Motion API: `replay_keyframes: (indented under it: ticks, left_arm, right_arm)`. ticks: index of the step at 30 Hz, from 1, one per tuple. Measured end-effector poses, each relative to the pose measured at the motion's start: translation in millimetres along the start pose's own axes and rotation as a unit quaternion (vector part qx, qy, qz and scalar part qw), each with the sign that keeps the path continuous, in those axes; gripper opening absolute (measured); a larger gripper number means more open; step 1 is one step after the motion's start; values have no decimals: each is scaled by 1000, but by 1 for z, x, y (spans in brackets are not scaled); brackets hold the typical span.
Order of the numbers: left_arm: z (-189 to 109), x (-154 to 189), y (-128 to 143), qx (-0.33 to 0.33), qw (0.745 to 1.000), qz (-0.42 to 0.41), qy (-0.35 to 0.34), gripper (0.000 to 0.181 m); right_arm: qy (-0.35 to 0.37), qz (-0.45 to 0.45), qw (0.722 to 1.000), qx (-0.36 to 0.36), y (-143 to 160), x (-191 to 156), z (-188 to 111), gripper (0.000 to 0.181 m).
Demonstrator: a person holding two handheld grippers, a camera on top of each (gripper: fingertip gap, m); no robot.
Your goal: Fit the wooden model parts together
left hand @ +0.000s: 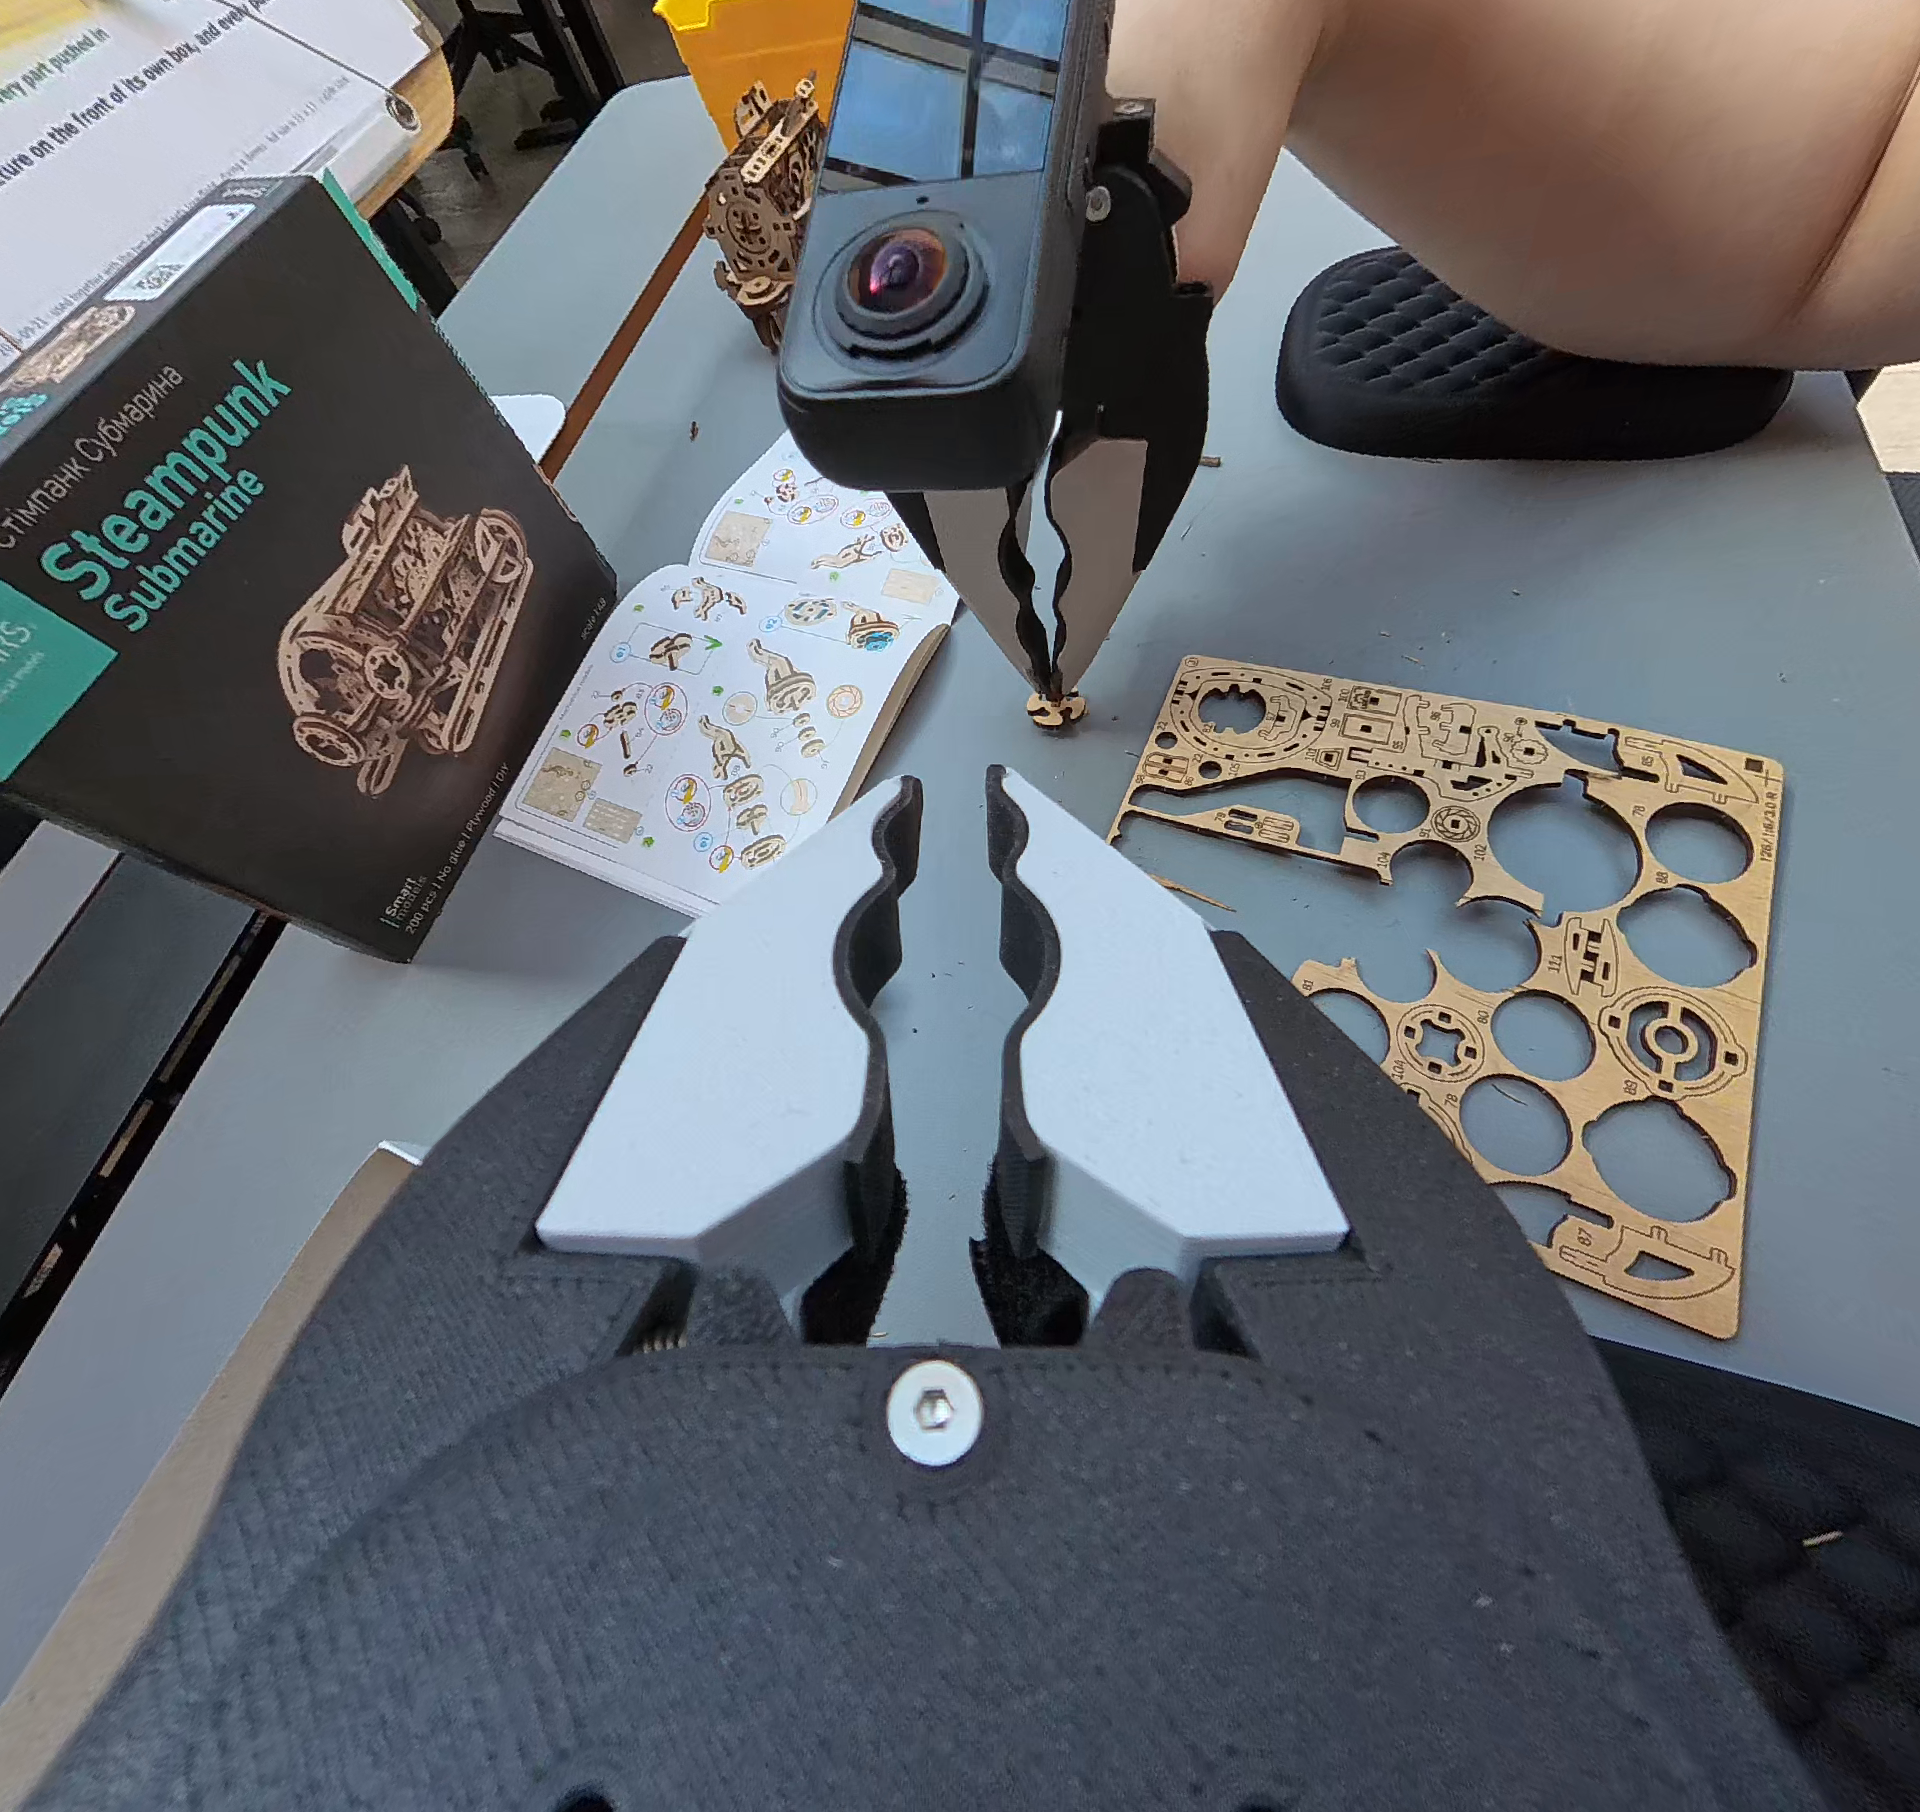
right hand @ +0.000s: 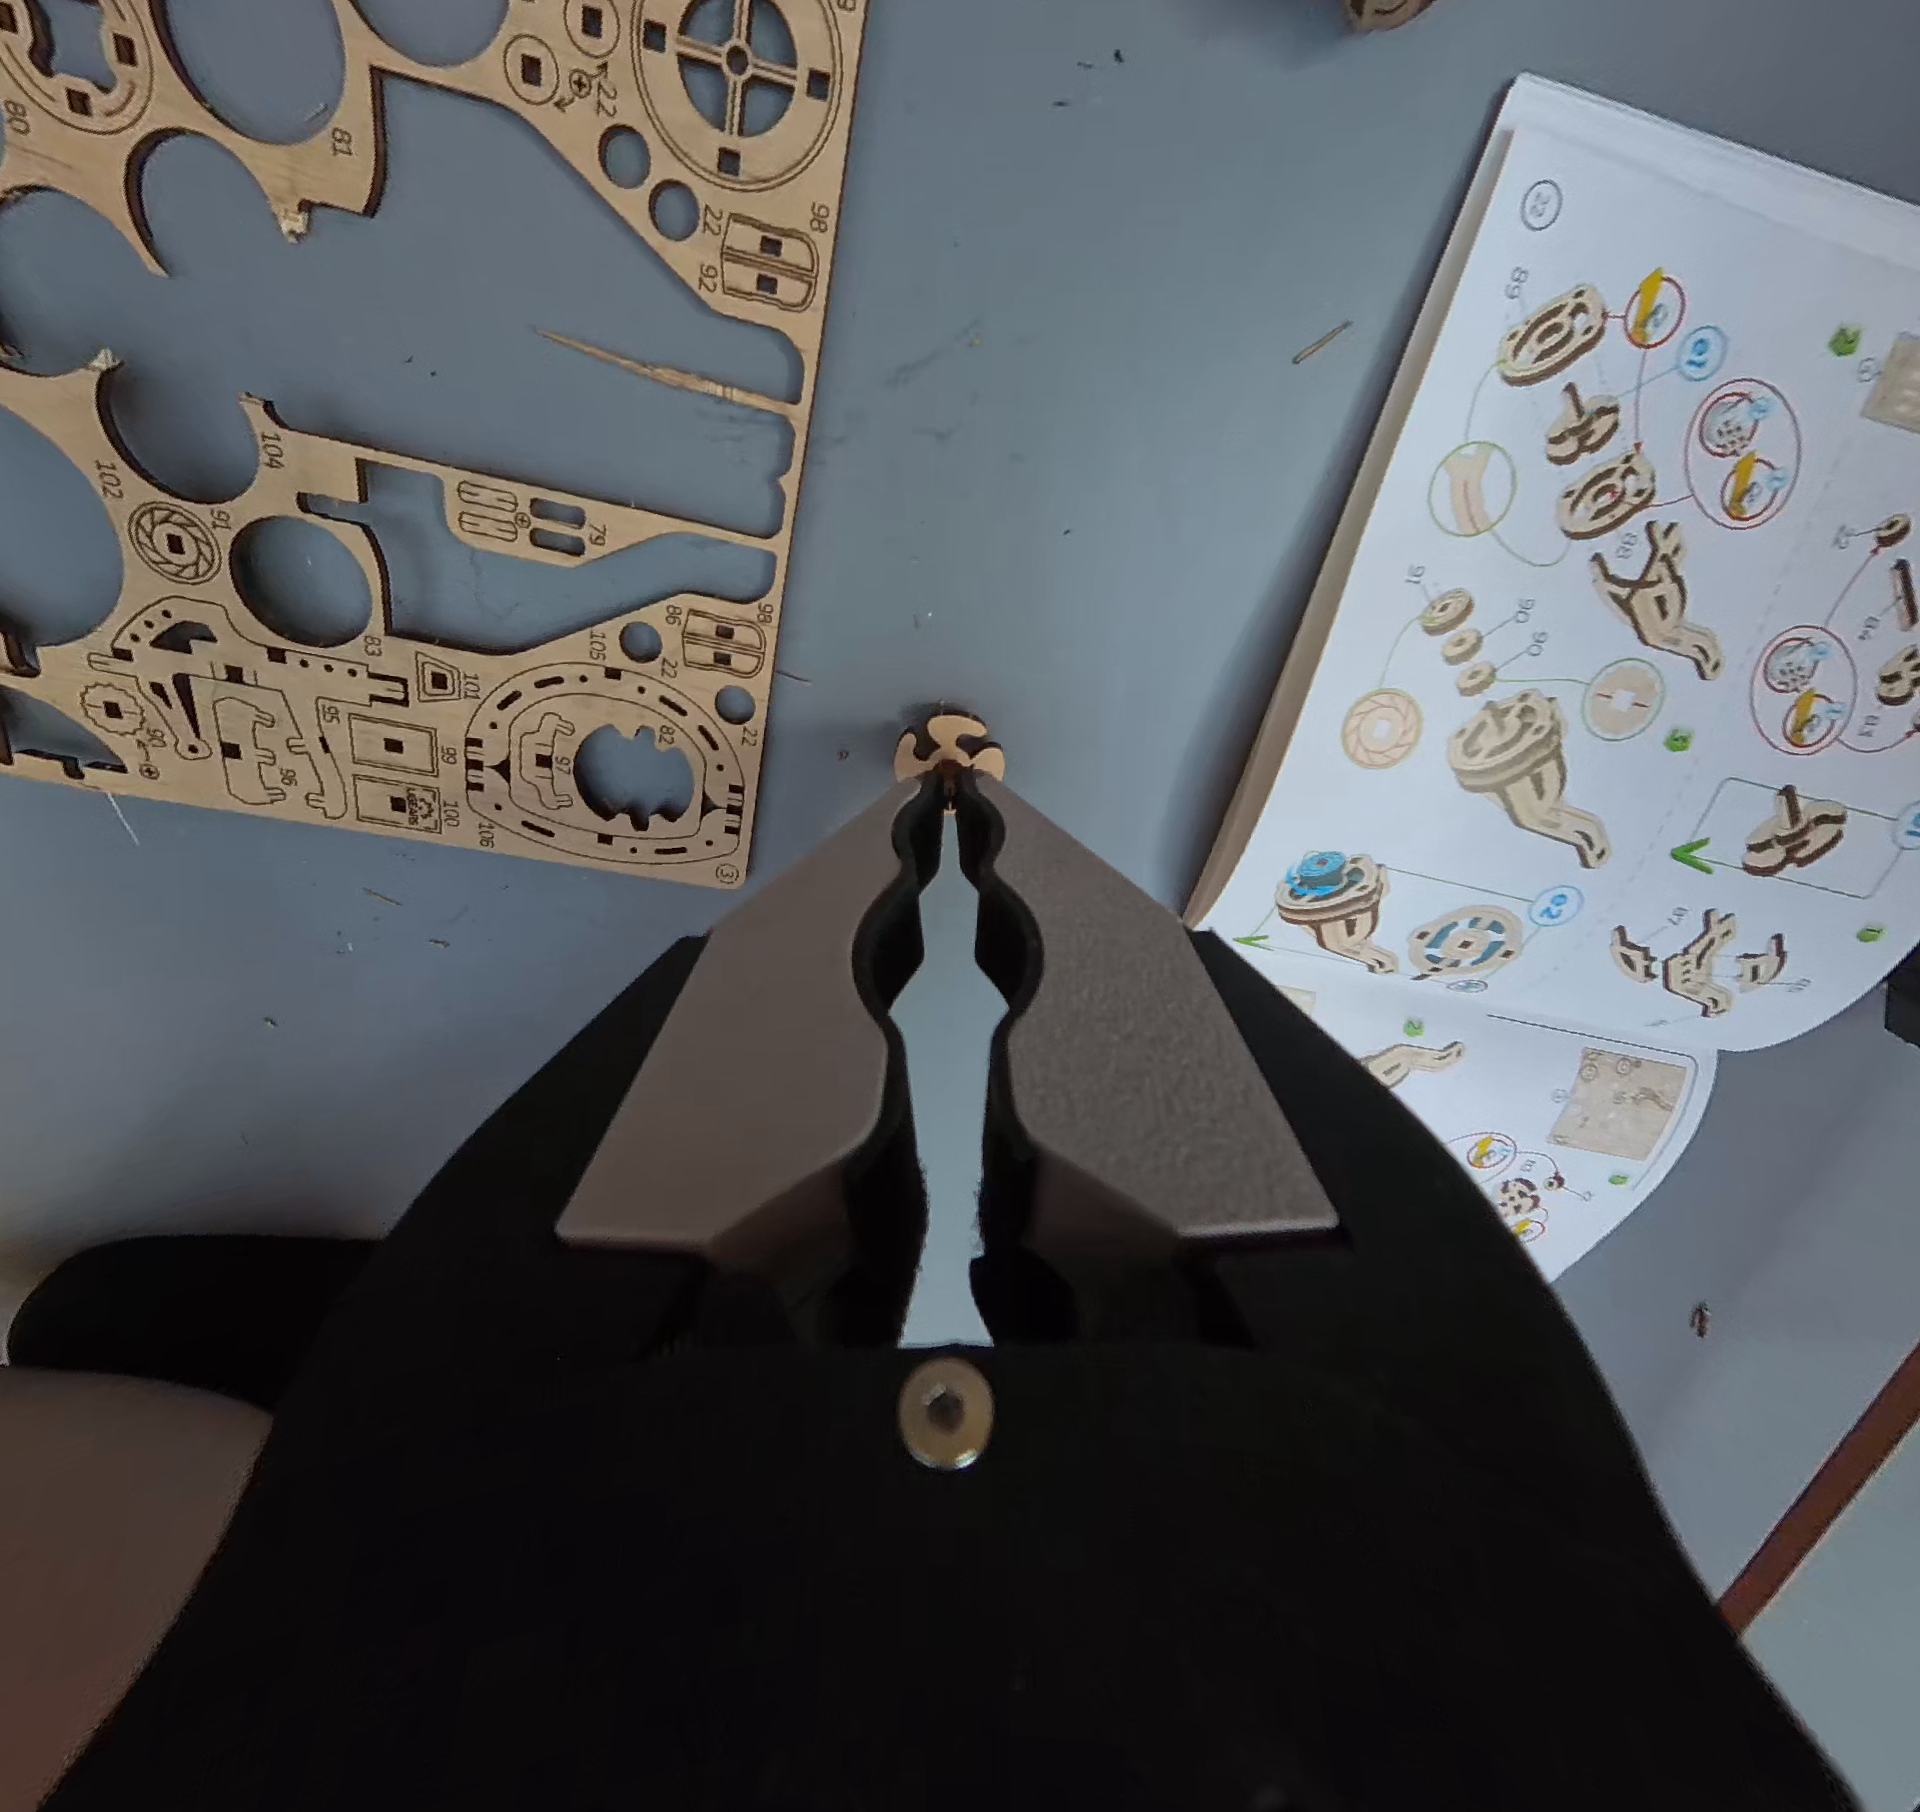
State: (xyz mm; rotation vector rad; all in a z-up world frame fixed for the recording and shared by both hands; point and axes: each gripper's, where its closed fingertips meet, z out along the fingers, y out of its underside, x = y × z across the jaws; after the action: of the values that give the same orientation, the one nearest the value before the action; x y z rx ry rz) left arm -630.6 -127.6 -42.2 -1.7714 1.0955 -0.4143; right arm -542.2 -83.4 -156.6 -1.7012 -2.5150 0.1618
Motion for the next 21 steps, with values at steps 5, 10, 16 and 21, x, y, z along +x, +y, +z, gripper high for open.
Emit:
replay_keyframes:
  ticks: [5, 10, 16, 21]
  left_arm:
    - [0, 1, 0, 0, 1000, 2, 0, 11]
    - [-1, 1, -2, 1, 1000, 4, -2, 11]
    - [-4, -1, -3, 3, 1000, 5, -6, 11]
    - [-6, -3, -4, 5, 1000, 2, -8, 11]
  right_arm:
    - [5, 4, 1000, -4, 0, 0, 0, 2]
    - [11, 1, 1000, -6, 0, 0, 0, 2]
    - [32, -26, 999, -21, 5, 0, -3, 2]
    - [48, -21, 999, -14, 2, 4, -11, 1]
